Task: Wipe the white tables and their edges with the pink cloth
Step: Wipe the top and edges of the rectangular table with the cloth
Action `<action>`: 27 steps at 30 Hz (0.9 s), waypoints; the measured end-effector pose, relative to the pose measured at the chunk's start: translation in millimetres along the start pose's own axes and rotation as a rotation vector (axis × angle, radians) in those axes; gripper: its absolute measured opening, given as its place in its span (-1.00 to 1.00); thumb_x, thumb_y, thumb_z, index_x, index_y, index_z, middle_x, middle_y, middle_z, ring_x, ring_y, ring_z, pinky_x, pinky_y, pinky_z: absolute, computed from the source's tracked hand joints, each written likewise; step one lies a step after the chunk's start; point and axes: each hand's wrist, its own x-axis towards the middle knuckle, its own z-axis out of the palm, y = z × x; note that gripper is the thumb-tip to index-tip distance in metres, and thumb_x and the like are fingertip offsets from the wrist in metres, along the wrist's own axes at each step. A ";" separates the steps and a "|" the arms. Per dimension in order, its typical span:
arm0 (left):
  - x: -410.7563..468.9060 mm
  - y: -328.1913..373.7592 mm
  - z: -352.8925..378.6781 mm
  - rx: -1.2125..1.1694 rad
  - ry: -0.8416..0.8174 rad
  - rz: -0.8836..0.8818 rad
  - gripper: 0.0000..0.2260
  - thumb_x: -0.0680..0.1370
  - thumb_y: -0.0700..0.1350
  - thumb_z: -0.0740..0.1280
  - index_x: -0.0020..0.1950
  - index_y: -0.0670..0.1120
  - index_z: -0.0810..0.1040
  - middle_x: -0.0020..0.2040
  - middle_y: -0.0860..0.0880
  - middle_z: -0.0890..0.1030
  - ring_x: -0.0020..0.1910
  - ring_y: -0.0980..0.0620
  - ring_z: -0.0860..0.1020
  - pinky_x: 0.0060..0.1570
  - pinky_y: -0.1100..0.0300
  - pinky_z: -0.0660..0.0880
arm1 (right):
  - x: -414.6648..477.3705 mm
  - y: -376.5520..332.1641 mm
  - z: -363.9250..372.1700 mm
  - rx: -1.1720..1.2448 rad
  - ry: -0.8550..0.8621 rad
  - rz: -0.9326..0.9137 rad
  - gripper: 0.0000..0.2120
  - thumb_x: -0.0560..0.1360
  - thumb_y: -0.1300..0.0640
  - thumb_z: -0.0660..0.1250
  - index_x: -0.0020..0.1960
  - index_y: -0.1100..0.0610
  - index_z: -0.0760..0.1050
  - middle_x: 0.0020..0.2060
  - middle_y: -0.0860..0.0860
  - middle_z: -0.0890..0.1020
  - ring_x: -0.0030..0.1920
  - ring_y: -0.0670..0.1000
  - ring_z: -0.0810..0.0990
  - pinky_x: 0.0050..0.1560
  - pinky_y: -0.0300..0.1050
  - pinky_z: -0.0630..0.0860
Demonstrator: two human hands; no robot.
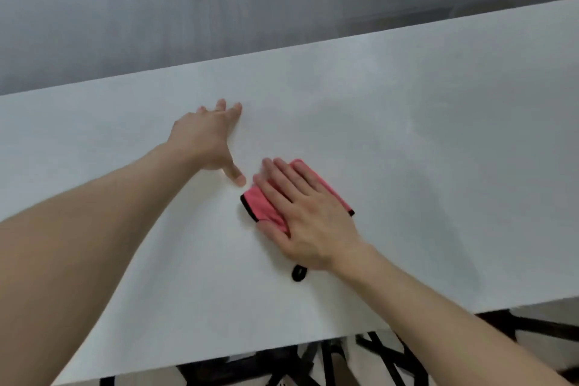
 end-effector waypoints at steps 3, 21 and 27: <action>-9.0 0.1 5.8 -0.087 0.045 0.000 0.31 0.11 0.24 0.78 0.74 0.16 0.16 0.75 0.01 0.17 0.67 -0.17 0.26 0.51 -0.18 0.36 | -25.4 74.9 -20.8 -0.085 -0.026 0.262 -0.28 0.71 -0.35 -0.02 0.76 -0.03 0.08 0.75 0.06 0.06 0.75 0.03 -0.05 0.73 0.06 -0.15; -135.9 141.2 121.9 -0.360 0.544 0.291 -0.69 0.74 -0.01 0.22 0.45 -0.01 0.57 0.40 -0.01 0.56 0.44 -0.07 0.45 0.30 -0.06 0.46 | -148.5 54.4 -9.7 -0.047 0.178 0.908 -0.26 0.70 -0.27 -0.23 0.77 0.09 -0.02 0.74 0.21 0.00 0.75 0.16 -0.09 0.72 0.22 -0.13; -136.3 206.7 140.1 -0.481 0.760 0.167 -0.74 0.73 -0.04 0.22 0.34 -0.01 0.62 0.29 0.01 0.64 0.34 -0.05 0.51 0.24 -0.05 0.49 | -199.3 73.6 -18.1 -0.035 -0.024 0.268 -0.32 0.71 -0.34 -0.07 0.76 -0.12 0.00 0.75 0.00 -0.05 0.75 -0.02 -0.15 0.72 0.03 -0.26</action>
